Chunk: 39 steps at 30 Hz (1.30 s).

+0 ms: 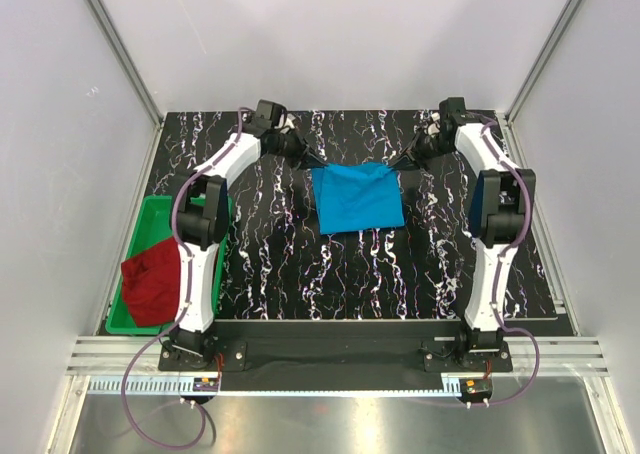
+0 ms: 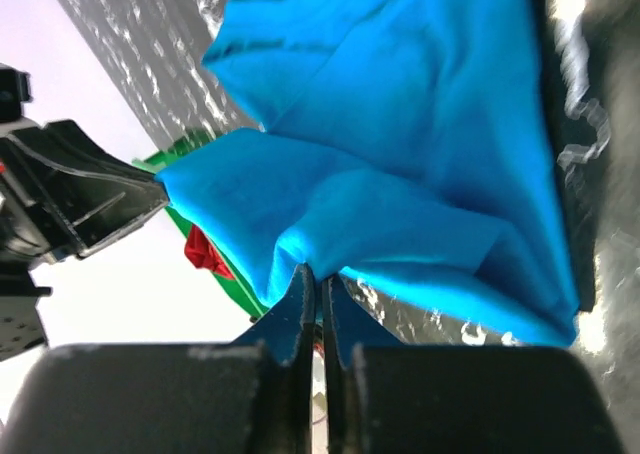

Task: Fold and stack the t-shirts
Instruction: Fold the tshirt

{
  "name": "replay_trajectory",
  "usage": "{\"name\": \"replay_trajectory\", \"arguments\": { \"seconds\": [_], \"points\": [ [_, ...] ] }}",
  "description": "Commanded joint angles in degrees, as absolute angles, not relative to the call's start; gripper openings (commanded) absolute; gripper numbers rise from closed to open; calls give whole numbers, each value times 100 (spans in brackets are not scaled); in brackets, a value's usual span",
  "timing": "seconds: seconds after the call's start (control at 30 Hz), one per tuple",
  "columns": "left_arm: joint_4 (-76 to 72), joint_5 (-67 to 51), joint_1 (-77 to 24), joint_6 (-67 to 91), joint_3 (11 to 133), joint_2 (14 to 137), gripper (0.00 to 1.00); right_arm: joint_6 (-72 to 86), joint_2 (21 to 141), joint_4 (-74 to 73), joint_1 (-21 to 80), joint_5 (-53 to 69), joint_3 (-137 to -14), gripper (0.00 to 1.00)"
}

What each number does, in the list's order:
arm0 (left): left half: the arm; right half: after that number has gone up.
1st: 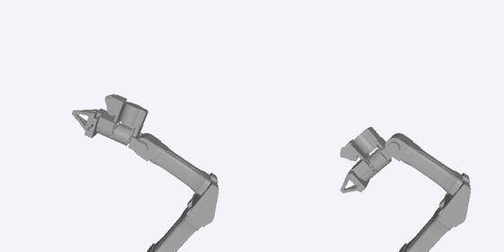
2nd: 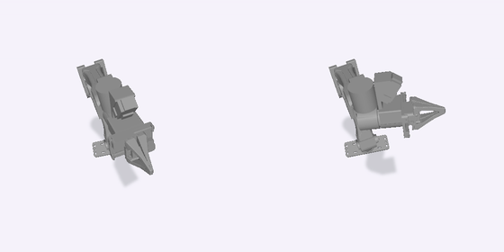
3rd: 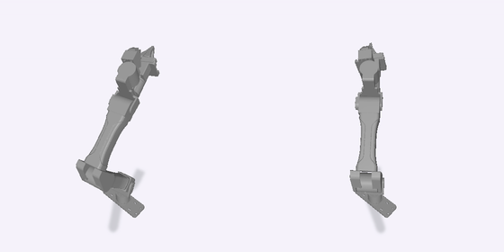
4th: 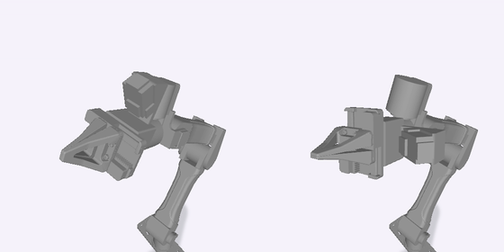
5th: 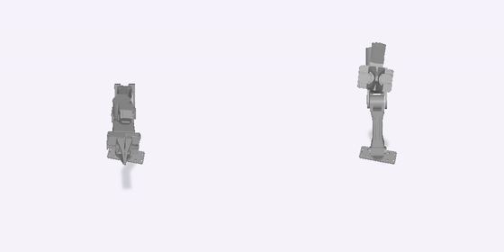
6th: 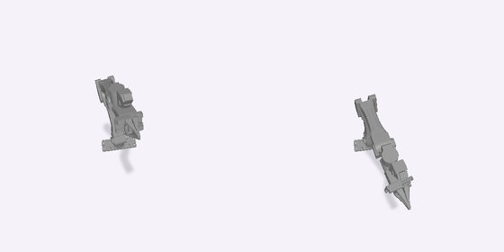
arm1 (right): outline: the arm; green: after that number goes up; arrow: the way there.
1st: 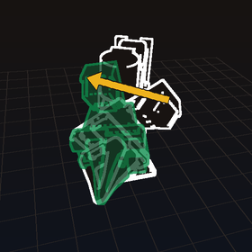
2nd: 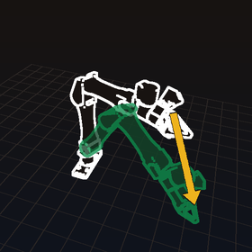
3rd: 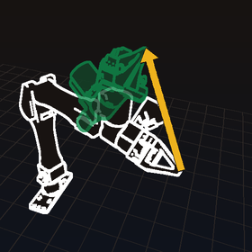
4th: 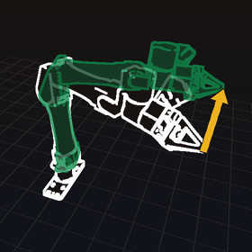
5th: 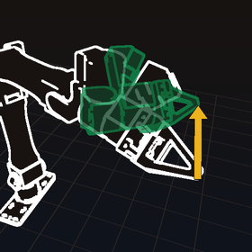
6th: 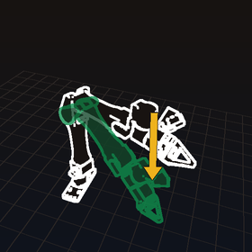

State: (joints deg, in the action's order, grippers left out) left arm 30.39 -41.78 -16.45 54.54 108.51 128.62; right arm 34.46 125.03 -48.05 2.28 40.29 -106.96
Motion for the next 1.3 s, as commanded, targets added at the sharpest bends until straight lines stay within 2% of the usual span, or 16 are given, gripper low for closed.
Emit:
{"name": "replay_trajectory", "arguments": {
  "seconds": [0.0, 0.1, 0.2, 0.27, 0.43, 0.5, 0.53, 0.57, 0.6, 0.7, 0.83, 0.9, 1.07, 1.27],
  "points": [
    [2612, -4439, -1512, 5800, 11153, 13042, 0, 3252, 12989, -5054, 132, 4394, -11476, 6],
    [2453, -4369, -1398, 5950, 11258, 13253, 0, 3243, 13464, -4861, 70, 4438, -11985, 10],
    [2251, -4254, -1345, 5959, 11224, 13341, 0, 3287, 14035, -4641, 53, 4543, -12732, 10],
    [2111, -4245, -1283, 6038, 11145, 13350, 0, 3471, 14562, -4379, 53, 4955, -13138, 12],
    [2223, -4157, -1029, 6047, 11469, 13692, 0, 4157, 15353, -3860, 35, 5203, -14150, 23],
    [2179, -4035, -941, 6030, 11452, 13702, 2, 4577, 15407, -3237, 35, 5360, -14089, 30],
    [2232, -3999, -862, 5968, 11452, 13711, 7, 4788, 15468, -2712, 35, 5614, -14063, 33],
    [2319, -3990, -827, 5933, 11443, 13702, 10, 4947, 15469, -2594, 35, 5651, -14080, 40],
    [2416, -3886, -800, 5854, 11443, 13685, 19, 5053, 15460, -2541, 35, 5677, -14097, 47],
    [3048, -3491, -747, 5284, 11636, 13518, 36, 4539, 15031, -2829, -202, 5310, -13923, 74],
    [3515, -3077, -852, 4379, 11717, 13036, 41, 3535, 14591, -4058, -229, 4897, -13870, 74],
    [3796, -2814, -922, 4080, 11681, 12701, 41, 2983, 14293, -4578, -211, 4764, -13301, 74],
    [3955, -2812, -1239, 3534, 10821, 11772, 41, 2119, 13536, -4387, -114, 4324, -11491, 75],
    [3867, -2918, -1582, 3296, 9195, 10497, 40, 1636, 13184, -4184, 140, 4061, -10575, 75]
  ]
}}
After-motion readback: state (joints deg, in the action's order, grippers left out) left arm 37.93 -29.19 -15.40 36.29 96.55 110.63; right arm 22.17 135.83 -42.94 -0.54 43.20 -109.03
